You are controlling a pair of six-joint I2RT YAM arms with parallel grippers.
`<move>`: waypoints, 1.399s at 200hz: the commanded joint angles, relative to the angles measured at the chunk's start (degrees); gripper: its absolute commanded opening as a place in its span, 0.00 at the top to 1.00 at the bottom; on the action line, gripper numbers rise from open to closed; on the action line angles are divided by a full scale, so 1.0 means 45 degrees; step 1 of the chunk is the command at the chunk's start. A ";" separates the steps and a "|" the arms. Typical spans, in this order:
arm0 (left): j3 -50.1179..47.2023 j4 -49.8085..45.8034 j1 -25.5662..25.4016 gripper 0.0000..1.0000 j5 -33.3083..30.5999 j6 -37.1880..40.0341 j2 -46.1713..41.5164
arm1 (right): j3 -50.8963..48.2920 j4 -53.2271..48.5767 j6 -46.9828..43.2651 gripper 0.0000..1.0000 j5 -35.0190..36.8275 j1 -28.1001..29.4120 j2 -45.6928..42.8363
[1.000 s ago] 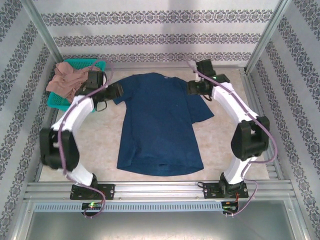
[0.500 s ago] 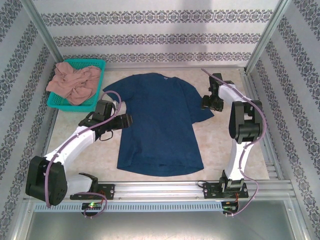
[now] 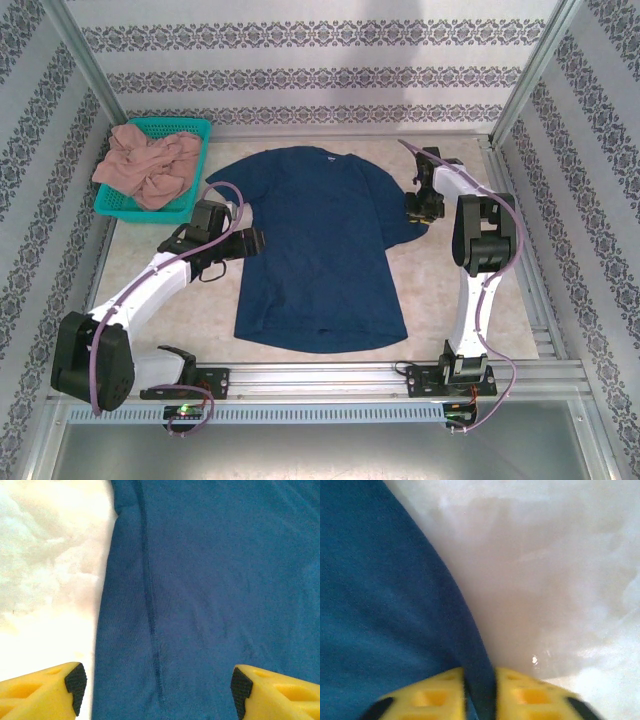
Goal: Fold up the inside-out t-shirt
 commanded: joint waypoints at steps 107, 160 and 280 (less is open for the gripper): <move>-0.1395 -0.1491 -0.1795 0.22 -0.0154 -0.0194 -0.1039 | 0.7005 -0.1538 -0.0276 0.48 0.4546 -0.0298 0.1397; -0.1652 -0.2604 -0.2953 0.23 0.0600 -0.0952 -0.1332 | -0.2511 0.0502 0.1403 0.42 0.0647 0.1723 -0.4733; -0.0120 -0.2154 -0.7139 0.62 0.0356 -0.0781 0.2797 | -0.9843 0.0118 0.3261 0.43 -0.0407 0.3683 -0.9609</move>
